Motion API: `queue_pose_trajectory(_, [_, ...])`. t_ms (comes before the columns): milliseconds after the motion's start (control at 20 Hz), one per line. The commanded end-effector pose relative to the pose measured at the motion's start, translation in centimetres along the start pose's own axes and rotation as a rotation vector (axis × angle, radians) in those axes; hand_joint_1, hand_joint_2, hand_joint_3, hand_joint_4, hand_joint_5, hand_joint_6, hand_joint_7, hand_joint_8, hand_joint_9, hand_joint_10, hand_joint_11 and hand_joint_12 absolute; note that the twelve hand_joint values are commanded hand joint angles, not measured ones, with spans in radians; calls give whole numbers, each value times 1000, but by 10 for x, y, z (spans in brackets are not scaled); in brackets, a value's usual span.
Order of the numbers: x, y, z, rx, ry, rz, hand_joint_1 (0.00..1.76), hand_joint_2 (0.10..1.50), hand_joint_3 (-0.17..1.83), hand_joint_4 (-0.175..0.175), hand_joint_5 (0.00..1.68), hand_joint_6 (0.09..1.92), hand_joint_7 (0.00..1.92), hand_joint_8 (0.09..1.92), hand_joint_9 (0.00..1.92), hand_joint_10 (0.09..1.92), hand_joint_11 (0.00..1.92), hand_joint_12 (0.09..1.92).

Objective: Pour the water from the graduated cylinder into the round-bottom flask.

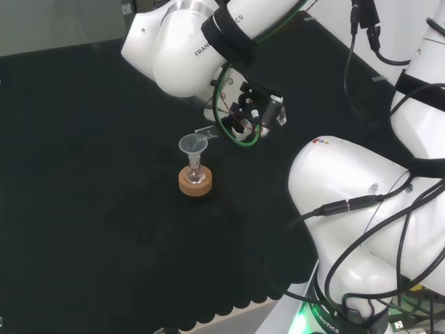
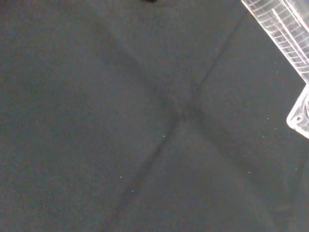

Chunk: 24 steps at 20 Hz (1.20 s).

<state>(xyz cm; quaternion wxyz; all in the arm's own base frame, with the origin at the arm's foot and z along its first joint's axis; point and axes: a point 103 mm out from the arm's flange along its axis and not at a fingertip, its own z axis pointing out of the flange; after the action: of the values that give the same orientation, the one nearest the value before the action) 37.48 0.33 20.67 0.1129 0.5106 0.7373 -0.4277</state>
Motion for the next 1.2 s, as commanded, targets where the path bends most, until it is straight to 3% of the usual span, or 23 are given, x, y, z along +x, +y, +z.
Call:
queue_pose_trajectory(50, [-2, -1, -2, -1, -22, 13, 1145, 1086, 126, -175, 935, 1098, 1224, 340, 1411, 87, 1197, 755])
queue_pose_trajectory(700, [1, -2, -6, -4, -65, 27, 1145, 1083, 135, -175, 933, 1103, 1218, 339, 1408, 87, 1191, 754])
queue_pose_trajectory(1200, [2, 0, -6, -9, -57, 20, 1144, 1080, 141, -175, 932, 1105, 1215, 341, 1408, 87, 1190, 754])
